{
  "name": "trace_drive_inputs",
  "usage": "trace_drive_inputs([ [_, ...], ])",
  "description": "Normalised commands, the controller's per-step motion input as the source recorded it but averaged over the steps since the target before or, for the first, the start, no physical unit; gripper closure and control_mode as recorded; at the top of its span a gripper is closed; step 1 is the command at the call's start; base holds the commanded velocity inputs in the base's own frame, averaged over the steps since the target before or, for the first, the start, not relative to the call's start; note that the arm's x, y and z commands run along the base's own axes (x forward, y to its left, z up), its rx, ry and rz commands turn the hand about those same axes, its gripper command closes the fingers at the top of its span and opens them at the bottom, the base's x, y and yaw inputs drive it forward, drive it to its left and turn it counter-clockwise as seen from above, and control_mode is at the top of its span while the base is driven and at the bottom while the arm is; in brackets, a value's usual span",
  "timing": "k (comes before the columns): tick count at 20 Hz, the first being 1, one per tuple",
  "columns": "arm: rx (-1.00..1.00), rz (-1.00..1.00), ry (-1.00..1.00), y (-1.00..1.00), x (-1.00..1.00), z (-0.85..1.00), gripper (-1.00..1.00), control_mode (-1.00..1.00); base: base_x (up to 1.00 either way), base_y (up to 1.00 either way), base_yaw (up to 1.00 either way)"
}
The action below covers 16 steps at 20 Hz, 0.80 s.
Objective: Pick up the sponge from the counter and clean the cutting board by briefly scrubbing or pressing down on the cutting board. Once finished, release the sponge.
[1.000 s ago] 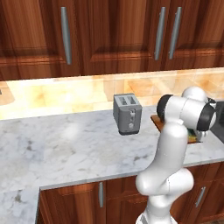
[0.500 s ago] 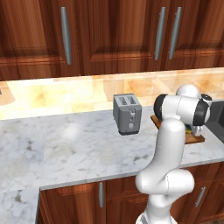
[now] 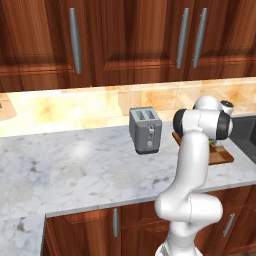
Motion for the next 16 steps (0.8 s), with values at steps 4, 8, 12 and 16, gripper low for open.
trace_drive_inputs([
  [4, 0.0, 0.0, 0.0, 0.0, 0.75, 0.0, 1.0, -1.0, 0.0, 0.0, 0.0],
  [8, 0.0, 0.0, 0.0, 0.0, 0.65, 0.0, 1.0, -1.0, 0.0, 0.0, 0.0],
  [12, 0.0, 0.0, 0.0, 0.06, 0.29, -0.06, 1.0, -1.0, 0.0, 0.0, 0.0],
  [16, 0.0, 0.0, 0.0, 0.18, -0.02, -0.14, 1.0, -1.0, 0.0, 0.0, 0.0],
])
